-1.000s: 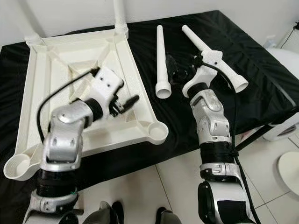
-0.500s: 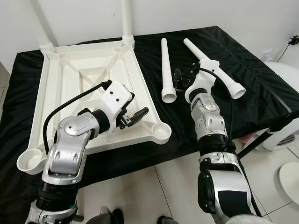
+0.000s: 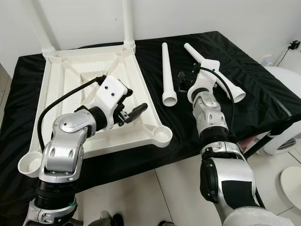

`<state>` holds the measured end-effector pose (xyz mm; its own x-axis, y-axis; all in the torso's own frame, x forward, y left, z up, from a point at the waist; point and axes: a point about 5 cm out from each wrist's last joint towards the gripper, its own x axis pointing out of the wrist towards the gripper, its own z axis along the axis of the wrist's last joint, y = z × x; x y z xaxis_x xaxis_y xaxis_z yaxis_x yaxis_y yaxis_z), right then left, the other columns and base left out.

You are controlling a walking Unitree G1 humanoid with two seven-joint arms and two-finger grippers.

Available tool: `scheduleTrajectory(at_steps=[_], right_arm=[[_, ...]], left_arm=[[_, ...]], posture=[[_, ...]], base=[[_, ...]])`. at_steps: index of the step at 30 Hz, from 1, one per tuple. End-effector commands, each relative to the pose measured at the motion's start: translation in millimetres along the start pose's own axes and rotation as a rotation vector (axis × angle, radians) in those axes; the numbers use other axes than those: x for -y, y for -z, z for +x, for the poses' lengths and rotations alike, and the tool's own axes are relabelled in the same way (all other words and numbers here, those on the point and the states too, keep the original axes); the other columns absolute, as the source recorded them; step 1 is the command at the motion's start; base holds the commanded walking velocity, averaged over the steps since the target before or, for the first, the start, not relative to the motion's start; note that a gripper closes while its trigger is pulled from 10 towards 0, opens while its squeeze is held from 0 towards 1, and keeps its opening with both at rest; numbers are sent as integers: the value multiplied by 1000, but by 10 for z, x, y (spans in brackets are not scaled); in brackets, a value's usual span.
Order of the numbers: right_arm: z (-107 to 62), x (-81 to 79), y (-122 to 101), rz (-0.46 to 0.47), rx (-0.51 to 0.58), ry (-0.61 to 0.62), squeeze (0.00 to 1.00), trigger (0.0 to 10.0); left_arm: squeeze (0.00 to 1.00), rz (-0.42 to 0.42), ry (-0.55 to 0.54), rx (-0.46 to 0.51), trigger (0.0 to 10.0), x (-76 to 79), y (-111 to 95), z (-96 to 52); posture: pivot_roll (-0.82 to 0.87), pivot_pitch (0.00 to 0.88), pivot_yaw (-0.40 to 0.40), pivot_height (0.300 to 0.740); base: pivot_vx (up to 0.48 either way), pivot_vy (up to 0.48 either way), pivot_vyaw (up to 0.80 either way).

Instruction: Building children table

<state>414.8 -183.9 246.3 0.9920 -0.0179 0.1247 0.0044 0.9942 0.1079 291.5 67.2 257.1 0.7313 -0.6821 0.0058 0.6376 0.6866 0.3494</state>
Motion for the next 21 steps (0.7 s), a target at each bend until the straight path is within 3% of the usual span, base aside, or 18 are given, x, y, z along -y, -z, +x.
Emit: scheduleTrajectory(at_steps=[1, 21], right_arm=[[11, -5, -5, 8, 4, 7, 0, 10000], [66, -285, 68, 13, -50, -42, 0, 10000]], left_arm=[[0, -2, -120, 7, 10000, -48, -17, -31], [0, -52, -97, 8, 10000, 46, -107, -142]], posture=[[-14, 74, 7, 740], [-1, 174, 4, 740]], base=[[0, 0, 0], [0, 0, 0]])
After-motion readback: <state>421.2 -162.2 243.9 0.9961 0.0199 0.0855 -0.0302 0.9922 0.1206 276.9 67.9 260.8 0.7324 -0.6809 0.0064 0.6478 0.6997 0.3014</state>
